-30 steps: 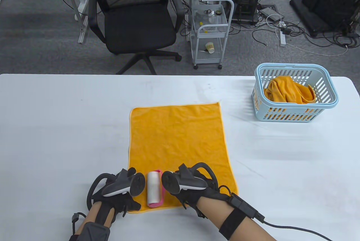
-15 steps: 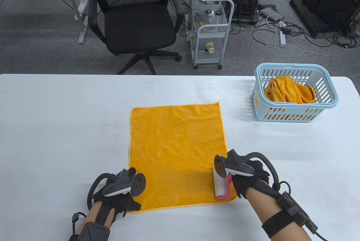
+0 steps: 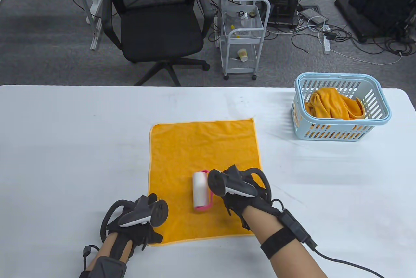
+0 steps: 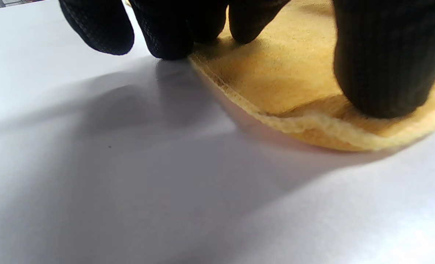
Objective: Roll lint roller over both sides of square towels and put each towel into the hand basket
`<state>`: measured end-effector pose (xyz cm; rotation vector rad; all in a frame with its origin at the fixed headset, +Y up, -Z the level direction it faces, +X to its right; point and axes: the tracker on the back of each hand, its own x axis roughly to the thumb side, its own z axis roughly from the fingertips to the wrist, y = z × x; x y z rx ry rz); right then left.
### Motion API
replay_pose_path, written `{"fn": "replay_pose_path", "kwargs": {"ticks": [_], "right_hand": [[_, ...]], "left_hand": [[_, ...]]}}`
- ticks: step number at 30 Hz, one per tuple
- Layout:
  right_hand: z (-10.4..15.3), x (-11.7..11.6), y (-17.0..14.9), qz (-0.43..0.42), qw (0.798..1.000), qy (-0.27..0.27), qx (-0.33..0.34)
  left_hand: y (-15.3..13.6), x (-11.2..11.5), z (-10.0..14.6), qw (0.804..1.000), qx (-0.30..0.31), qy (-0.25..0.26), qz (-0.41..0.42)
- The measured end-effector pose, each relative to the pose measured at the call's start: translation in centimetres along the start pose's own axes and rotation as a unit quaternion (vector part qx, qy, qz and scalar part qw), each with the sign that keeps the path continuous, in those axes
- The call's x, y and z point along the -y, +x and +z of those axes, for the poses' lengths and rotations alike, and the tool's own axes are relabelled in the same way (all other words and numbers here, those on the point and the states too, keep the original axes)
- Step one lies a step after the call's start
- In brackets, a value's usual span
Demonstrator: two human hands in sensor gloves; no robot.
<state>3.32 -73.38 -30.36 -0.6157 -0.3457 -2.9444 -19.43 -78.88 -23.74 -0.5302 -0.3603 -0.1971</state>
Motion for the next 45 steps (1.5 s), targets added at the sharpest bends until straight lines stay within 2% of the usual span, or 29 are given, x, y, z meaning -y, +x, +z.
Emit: {"fn": "replay_pose_path", "kwargs": {"ticks": [3,7,10,13,17,21,25,29,33,36,40,45], "right_hand": [[-1.3,-1.4,1.8,0.017,1.000,0.005,0.006],[-1.6,-1.7,1.3,0.004,1.000,-0.005,-0.004],[-1.2,-1.4,-0.6,0.036,0.999,0.008,-0.026],[-0.6,-1.1,-3.9,0.063,0.994,0.043,-0.072],[0.4,-0.9,-8.7,0.127,0.977,0.081,-0.151],[0.6,-0.6,-11.2,0.163,0.962,0.104,-0.194],[-0.4,0.3,-10.2,0.106,0.976,0.056,-0.181],[-2.7,0.3,-5.5,0.011,0.993,-0.011,-0.113],[-4.8,-0.3,-1.5,-0.004,0.997,-0.023,-0.074],[-6.0,-1.0,-0.4,0.023,0.997,-0.016,-0.072],[-6.2,-0.9,-2.3,0.023,0.995,-0.010,-0.096],[-5.1,-0.7,-9.1,0.075,0.980,0.021,-0.183]], "left_hand": [[0.0,0.0,0.0,1.000,0.001,0.000,0.001],[0.0,0.0,0.0,1.000,0.002,0.000,0.000],[0.0,0.0,0.0,1.000,0.001,-0.001,0.000],[0.0,0.0,0.0,1.000,0.001,-0.001,-0.002],[0.1,0.0,0.0,1.000,0.001,-0.001,-0.003],[0.1,0.0,0.0,1.000,0.001,0.000,-0.005],[0.1,0.0,0.0,1.000,0.003,0.000,-0.004],[0.1,0.0,-0.1,1.000,0.004,0.000,-0.003],[0.1,0.1,0.0,1.000,0.004,0.000,0.000],[0.0,0.1,0.0,1.000,0.004,0.000,0.001],[0.0,0.1,0.0,1.000,0.004,0.000,0.001],[0.0,0.1,0.0,1.000,0.004,0.000,0.001]]}}
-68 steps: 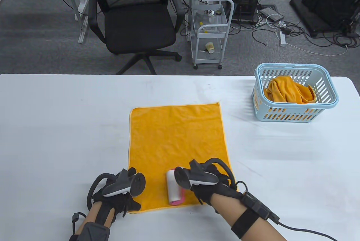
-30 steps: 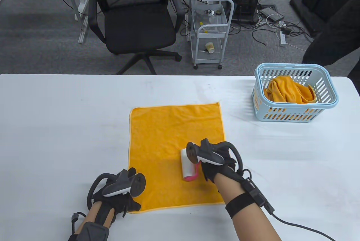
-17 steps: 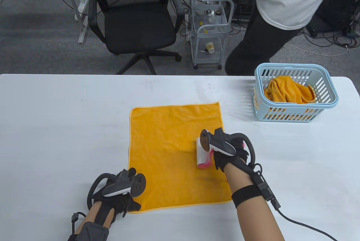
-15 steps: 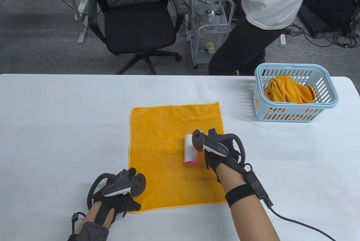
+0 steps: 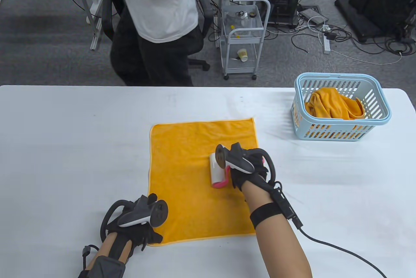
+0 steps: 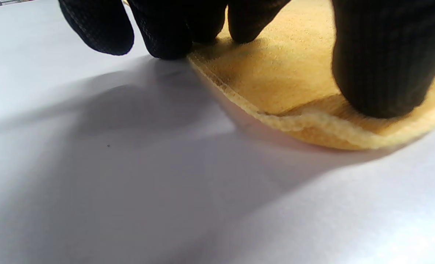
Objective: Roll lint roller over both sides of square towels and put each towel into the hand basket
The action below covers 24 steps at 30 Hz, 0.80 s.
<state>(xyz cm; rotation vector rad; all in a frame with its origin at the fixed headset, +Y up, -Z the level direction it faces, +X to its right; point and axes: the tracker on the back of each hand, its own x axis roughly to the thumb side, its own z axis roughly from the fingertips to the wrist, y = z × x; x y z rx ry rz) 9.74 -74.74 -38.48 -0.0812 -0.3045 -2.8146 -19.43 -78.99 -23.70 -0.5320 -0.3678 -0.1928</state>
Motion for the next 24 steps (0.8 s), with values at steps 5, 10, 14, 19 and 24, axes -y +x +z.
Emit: {"fn": "replay_pose_path", "kwargs": {"ticks": [5,10,14,19,24], "right_hand": [[-0.6,-0.6,-4.4,0.041,0.997,0.021,-0.063],[-1.1,0.5,-3.7,-0.023,0.999,0.009,-0.048],[-1.2,1.8,1.1,-0.086,0.995,-0.041,0.004],[-1.6,2.2,7.5,-0.056,0.995,-0.061,0.048],[-2.5,1.3,7.8,-0.037,0.997,-0.061,0.021]], "left_hand": [[0.0,0.0,0.0,1.000,0.000,0.000,0.000],[0.0,0.0,0.0,1.000,0.002,-0.001,0.000],[0.0,0.0,-0.1,1.000,0.005,-0.003,0.002],[-0.1,0.1,0.0,1.000,0.006,-0.003,0.004],[-0.1,0.1,0.0,1.000,0.006,-0.003,0.006]]}}
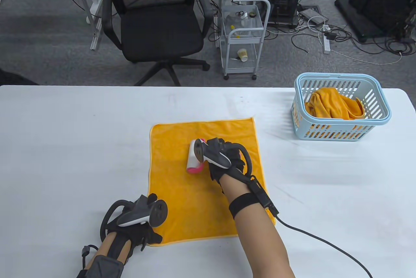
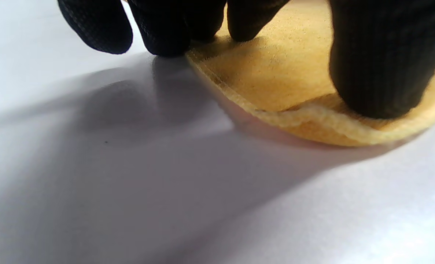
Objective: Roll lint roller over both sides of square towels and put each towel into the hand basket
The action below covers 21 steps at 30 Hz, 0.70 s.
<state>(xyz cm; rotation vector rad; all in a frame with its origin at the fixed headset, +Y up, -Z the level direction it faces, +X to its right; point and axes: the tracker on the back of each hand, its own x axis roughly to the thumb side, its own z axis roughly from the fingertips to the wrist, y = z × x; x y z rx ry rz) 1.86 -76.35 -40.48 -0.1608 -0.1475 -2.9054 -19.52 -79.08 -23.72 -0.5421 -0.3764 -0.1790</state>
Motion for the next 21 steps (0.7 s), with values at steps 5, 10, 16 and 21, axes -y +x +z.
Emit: {"fn": "replay_pose_path", "kwargs": {"ticks": [5,10,16,21], "right_hand": [[-0.4,-0.3,-4.4,0.045,0.998,0.016,-0.050],[0.1,-0.8,-9.6,0.102,0.988,0.040,-0.109],[1.7,0.1,-9.0,0.103,0.992,-0.002,-0.072],[4.1,1.4,-3.9,0.004,0.999,-0.026,0.036]], "left_hand": [[0.0,0.0,0.0,1.000,0.000,0.000,0.000],[0.0,0.0,0.0,1.000,0.000,0.000,-0.001],[0.0,-0.1,0.0,1.000,-0.001,0.000,-0.002],[0.0,-0.1,0.0,1.000,-0.002,0.000,-0.002]]}}
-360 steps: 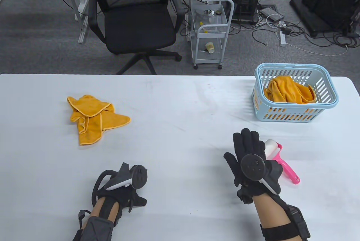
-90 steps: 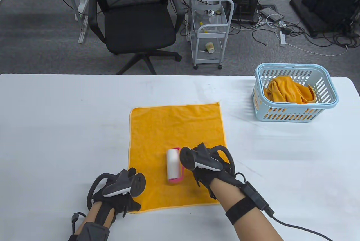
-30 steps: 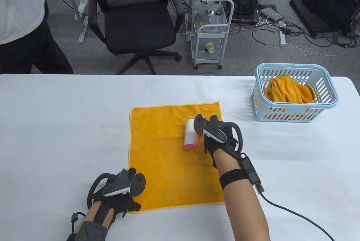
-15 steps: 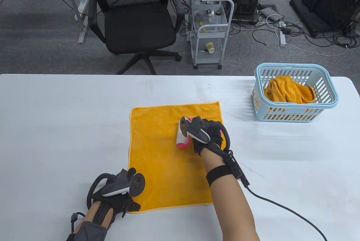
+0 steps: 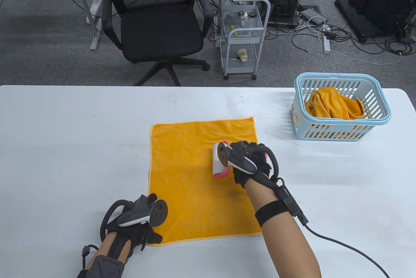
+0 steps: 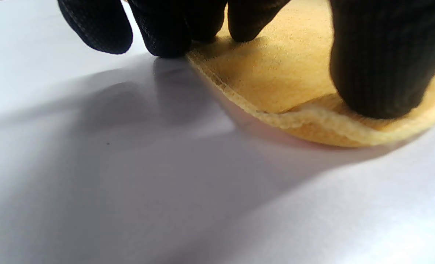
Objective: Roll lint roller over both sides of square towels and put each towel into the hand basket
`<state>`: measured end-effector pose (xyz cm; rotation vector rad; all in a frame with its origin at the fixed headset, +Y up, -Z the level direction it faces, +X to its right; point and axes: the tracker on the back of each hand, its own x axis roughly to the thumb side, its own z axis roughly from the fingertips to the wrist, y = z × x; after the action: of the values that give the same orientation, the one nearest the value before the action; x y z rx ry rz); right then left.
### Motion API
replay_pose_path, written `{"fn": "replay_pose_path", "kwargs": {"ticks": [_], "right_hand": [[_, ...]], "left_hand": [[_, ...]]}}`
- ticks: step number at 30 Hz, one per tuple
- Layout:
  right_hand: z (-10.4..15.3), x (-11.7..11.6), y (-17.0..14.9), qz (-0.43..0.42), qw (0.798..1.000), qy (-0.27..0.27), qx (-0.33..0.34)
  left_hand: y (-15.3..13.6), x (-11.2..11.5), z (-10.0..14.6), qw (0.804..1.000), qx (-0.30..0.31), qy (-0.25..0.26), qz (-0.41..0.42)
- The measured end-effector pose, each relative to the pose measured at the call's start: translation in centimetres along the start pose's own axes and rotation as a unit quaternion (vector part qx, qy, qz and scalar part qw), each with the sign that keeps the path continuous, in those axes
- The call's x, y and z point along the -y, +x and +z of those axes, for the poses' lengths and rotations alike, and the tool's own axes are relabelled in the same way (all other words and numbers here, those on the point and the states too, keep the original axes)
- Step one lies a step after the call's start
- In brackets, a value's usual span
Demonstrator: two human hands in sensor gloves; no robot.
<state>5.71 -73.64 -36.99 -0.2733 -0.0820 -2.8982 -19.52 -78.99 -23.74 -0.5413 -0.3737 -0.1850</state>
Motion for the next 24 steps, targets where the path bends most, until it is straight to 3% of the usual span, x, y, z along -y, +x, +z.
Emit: {"fn": "replay_pose_path", "kwargs": {"ticks": [3,7,10,18,21,24], "right_hand": [[1.0,-0.2,3.3,-0.015,0.999,0.008,0.050],[1.4,-1.5,4.2,0.013,0.998,0.018,0.056],[1.4,-2.1,2.0,0.003,0.999,0.030,0.021],[2.2,-2.8,-7.1,0.086,0.988,0.078,-0.097],[2.9,-2.6,-7.3,0.076,0.990,0.068,-0.092],[3.8,-1.7,-4.7,0.034,0.998,0.036,-0.042]], "left_hand": [[0.0,0.0,0.0,1.000,0.000,0.000,0.000],[0.0,0.0,0.0,1.000,0.000,0.000,0.000],[0.0,0.0,0.0,1.000,-0.005,0.002,-0.001],[-0.2,0.1,0.0,1.000,-0.006,0.002,0.007],[-0.3,0.1,-0.1,1.000,-0.006,0.002,0.006],[-0.3,0.1,-0.1,1.000,-0.006,0.002,0.005]]}}
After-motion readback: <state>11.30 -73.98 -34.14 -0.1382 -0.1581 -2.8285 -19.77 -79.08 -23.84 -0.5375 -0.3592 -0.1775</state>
